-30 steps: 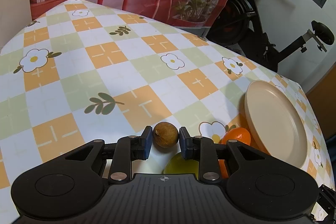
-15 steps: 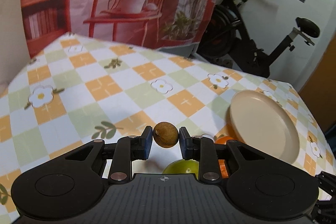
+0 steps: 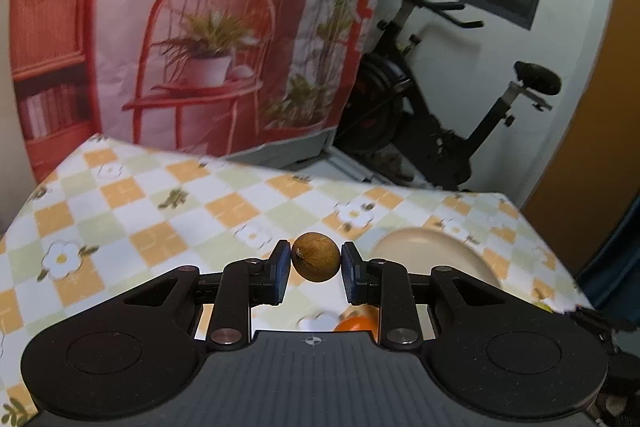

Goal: Organize fruits
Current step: 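Grasp the small brown fruit with the left gripper while the right gripper holds the green apple, then carry both fruits onto the beige plate and open both grippers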

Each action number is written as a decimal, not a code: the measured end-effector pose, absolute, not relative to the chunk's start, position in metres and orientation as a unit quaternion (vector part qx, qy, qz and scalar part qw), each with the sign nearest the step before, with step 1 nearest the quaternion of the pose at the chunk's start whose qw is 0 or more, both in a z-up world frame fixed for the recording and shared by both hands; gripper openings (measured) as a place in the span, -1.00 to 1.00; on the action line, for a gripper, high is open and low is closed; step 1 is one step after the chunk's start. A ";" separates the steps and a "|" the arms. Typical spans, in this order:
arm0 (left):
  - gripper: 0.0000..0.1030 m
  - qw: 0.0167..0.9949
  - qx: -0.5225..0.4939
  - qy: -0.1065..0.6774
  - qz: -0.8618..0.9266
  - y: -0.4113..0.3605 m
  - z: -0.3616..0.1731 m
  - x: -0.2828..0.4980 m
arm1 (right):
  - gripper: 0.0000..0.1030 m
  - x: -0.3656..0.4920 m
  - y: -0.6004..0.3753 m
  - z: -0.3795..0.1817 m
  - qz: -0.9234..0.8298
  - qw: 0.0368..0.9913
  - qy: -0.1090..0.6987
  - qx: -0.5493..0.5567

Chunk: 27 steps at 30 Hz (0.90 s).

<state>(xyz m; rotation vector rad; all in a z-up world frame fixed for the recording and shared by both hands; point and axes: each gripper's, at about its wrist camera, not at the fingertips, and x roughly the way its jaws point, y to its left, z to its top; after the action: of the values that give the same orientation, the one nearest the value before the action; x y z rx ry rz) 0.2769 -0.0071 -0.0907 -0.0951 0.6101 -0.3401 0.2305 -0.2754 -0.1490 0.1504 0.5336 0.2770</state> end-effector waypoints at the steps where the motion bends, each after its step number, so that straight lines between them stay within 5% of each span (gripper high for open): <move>1: -0.44 0.939 -0.044 0.296 -0.170 -0.011 -0.089 0.277 | -0.14 0.236 -0.277 -0.145 0.133 0.954 0.258 0.074; 27: -0.44 0.888 0.058 0.375 -0.261 -0.127 -0.162 0.367 | -0.14 0.356 -0.304 -0.199 0.074 0.949 0.300 0.054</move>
<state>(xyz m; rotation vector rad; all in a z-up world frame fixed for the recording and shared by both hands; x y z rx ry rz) 0.3673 -0.1266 -0.1616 0.1214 0.7787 -0.5420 0.3558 -0.3044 -0.1992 0.1099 0.6107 0.1502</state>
